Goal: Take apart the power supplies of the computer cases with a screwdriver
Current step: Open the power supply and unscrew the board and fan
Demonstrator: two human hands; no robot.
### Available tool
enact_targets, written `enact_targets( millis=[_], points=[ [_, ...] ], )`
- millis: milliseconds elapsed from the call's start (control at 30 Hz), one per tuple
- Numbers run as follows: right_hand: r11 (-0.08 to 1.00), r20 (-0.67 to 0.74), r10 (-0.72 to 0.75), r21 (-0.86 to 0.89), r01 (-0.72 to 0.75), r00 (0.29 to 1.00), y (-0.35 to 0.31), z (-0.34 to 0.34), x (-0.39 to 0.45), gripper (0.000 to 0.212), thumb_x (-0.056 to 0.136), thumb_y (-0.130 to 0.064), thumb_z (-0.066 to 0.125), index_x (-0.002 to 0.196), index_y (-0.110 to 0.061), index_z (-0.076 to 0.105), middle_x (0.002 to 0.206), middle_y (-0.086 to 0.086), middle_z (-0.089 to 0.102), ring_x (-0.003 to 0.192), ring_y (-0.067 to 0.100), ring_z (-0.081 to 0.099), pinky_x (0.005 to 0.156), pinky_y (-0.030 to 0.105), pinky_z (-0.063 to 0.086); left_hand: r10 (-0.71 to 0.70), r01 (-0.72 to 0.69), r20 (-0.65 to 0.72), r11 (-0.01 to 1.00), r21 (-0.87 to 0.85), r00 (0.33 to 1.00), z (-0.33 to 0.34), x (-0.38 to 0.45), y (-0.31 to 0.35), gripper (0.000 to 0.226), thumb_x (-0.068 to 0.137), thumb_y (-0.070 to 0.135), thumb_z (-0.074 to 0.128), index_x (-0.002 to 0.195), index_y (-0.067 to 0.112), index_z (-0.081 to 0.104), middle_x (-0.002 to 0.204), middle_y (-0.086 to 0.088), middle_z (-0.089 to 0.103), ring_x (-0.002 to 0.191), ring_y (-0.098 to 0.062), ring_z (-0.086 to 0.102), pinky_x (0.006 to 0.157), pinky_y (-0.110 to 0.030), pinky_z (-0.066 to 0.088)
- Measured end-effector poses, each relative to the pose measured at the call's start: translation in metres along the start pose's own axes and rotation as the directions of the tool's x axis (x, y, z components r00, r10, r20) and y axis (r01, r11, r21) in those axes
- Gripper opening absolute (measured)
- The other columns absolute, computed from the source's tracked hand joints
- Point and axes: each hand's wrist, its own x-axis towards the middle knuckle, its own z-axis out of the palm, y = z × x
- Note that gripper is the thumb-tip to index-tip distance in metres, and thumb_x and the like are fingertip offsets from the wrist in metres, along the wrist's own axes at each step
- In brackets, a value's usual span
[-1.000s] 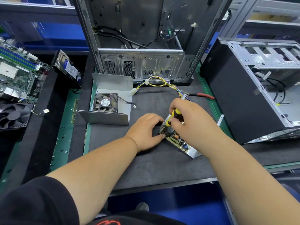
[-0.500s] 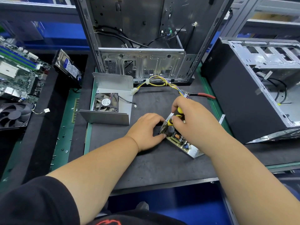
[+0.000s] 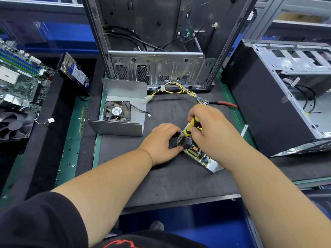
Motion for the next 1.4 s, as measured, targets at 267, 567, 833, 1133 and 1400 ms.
enact_targets(
  millis=[267, 567, 833, 1133, 1400],
  points=[
    [0.986, -0.055, 0.045, -0.159, -0.053, 0.997, 0.0009, 0.0031, 0.0007, 0.026, 0.099, -0.044, 0.053, 0.096, -0.018, 0.058, 0.07, -0.007, 0.05, 0.072, 0.019, 0.047, 0.058, 0.033, 0.024, -0.007, 0.007, -0.008, 1.0, -0.001, 1.0, 0.0008, -0.0009, -0.0018, 0.042, 0.079, 0.037, 0.073, 0.115, 0.02, 0.059, 0.114, 0.003, 0.058, 0.11, -0.019, 0.048, 0.097, -0.03, 0.038],
    [0.996, -0.036, 0.009, -0.089, -0.012, 0.999, 0.0052, 0.0035, -0.0046, 0.01, 0.093, -0.027, 0.057, 0.095, -0.018, 0.055, 0.091, -0.005, 0.058, 0.09, 0.02, 0.05, 0.064, 0.033, 0.026, -0.004, 0.004, -0.01, 1.0, -0.005, 1.0, 0.0017, -0.0007, -0.0001, 0.039, 0.08, 0.037, 0.073, 0.113, 0.022, 0.059, 0.112, 0.006, 0.058, 0.109, -0.016, 0.048, 0.097, -0.031, 0.039],
    [0.997, -0.015, 0.043, -0.071, -0.043, 0.999, 0.0056, 0.0057, -0.0015, 0.011, 0.096, -0.025, 0.058, 0.099, -0.019, 0.049, 0.08, -0.006, 0.06, 0.077, 0.018, 0.047, 0.052, 0.015, 0.026, -0.006, 0.006, -0.009, 1.0, -0.017, 1.0, 0.0003, -0.0015, 0.0012, 0.038, 0.079, 0.036, 0.073, 0.112, 0.022, 0.059, 0.113, 0.006, 0.058, 0.109, -0.015, 0.047, 0.096, -0.028, 0.037],
    [0.981, 0.015, -0.001, -0.192, 0.004, 1.0, -0.0016, 0.0019, -0.0013, 0.023, 0.097, -0.038, 0.053, 0.094, -0.016, 0.047, 0.079, -0.004, 0.051, 0.078, 0.022, 0.047, 0.055, 0.029, 0.027, -0.007, 0.007, -0.001, 1.0, -0.002, 1.0, 0.0007, -0.002, 0.002, 0.042, 0.08, 0.034, 0.074, 0.117, 0.019, 0.06, 0.115, 0.003, 0.059, 0.111, -0.017, 0.048, 0.098, -0.029, 0.037],
    [0.997, 0.03, 0.048, -0.063, -0.046, 0.998, 0.0019, 0.0034, -0.0001, 0.016, 0.095, -0.02, 0.058, 0.096, -0.021, 0.042, 0.074, -0.009, 0.05, 0.065, 0.008, 0.042, 0.05, 0.022, 0.022, -0.002, 0.002, -0.009, 1.0, -0.013, 1.0, 0.0006, -0.0001, 0.0033, 0.04, 0.078, 0.032, 0.075, 0.112, 0.019, 0.061, 0.11, 0.003, 0.059, 0.106, -0.018, 0.049, 0.094, -0.03, 0.039]
  ],
)
